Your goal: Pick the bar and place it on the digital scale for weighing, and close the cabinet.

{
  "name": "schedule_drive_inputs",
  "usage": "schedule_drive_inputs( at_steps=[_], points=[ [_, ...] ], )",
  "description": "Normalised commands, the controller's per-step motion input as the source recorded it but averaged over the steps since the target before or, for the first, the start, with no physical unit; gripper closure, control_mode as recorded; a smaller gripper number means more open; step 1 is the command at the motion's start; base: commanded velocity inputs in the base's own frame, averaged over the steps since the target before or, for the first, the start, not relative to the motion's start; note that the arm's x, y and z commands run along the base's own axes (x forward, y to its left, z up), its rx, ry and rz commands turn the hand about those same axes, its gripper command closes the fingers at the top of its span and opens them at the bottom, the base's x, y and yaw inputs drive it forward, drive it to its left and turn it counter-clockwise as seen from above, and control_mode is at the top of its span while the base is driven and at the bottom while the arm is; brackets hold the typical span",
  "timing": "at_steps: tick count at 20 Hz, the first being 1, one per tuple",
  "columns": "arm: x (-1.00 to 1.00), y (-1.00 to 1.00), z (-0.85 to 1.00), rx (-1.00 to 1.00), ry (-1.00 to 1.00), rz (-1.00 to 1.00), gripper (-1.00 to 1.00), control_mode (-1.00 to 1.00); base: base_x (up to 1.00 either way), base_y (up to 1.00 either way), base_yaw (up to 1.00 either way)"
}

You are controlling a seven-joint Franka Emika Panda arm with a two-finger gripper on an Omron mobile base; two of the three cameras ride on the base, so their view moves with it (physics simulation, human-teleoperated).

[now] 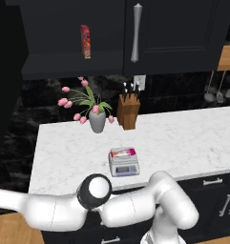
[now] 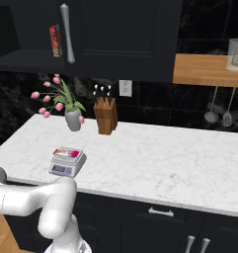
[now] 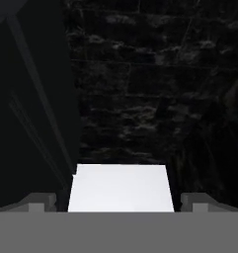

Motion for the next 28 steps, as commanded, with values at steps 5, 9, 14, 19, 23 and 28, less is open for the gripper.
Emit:
schedule_drive_inputs(
  at_steps=[5, 9, 14, 19, 23, 28],
  points=[
    [-0.03, -0.41, 0.11, 0.12, -0.09, -0.2, -1.0, -1.0, 0.0, 0.0, 0.0],
    [-0.04, -0.18, 0.57, 0.12, -0.04, -0.1, -1.0, -1.0, 0.0, 0.0, 0.0],
    [-0.47, -0.15, -0.3, 0.01, -0.08, -0.1, -1.0, -1.0, 0.0, 0.0, 0.0],
    [-1.0, 0.06, -1.0, 0.17, -0.31, -0.25, -1.0, -1.0, 0.0, 0.0, 0.0],
    [-1.0, 0.26, -0.85, 0.81, -0.37, -0.35, -1.0, -1.0, 0.0, 0.0, 0.0],
    [-1.0, -0.61, 0.04, 0.83, 0.03, -0.1, -1.0, -1.0, 0.0, 0.0, 0.0]
  ],
)
